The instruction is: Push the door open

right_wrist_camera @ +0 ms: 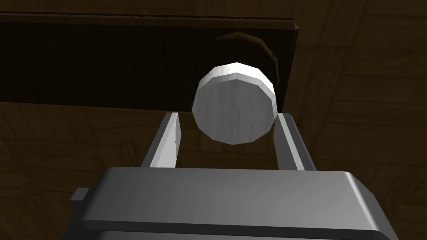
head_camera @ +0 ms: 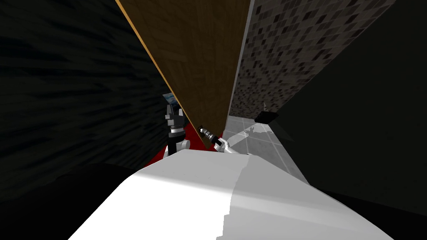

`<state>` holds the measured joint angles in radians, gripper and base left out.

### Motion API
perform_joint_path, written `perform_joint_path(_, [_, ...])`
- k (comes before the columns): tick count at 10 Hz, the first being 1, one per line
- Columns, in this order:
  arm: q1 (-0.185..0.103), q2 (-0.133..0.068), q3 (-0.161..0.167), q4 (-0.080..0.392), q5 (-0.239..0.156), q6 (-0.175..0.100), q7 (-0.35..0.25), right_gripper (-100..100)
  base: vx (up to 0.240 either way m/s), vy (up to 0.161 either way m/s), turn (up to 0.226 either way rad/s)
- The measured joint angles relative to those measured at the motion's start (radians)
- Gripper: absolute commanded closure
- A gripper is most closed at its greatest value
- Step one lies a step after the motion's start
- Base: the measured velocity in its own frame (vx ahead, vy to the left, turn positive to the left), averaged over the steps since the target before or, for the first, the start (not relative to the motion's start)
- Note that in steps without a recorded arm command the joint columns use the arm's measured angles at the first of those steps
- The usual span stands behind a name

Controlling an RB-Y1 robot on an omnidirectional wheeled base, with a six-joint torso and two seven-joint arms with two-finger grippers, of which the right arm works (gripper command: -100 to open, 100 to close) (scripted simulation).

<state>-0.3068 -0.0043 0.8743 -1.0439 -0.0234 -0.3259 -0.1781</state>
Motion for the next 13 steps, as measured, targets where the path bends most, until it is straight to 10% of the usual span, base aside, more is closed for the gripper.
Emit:
perform_joint_path(5, [0.001,-0.002,0.0,0.0,0.0,0.001,0.0,100,0.004,0.012,-0.021])
perform_joint_path(13, [0.077,-0.059,-0.033,-0.069,0.078,0.009,-0.022,100,0.095,0.178,-0.115])
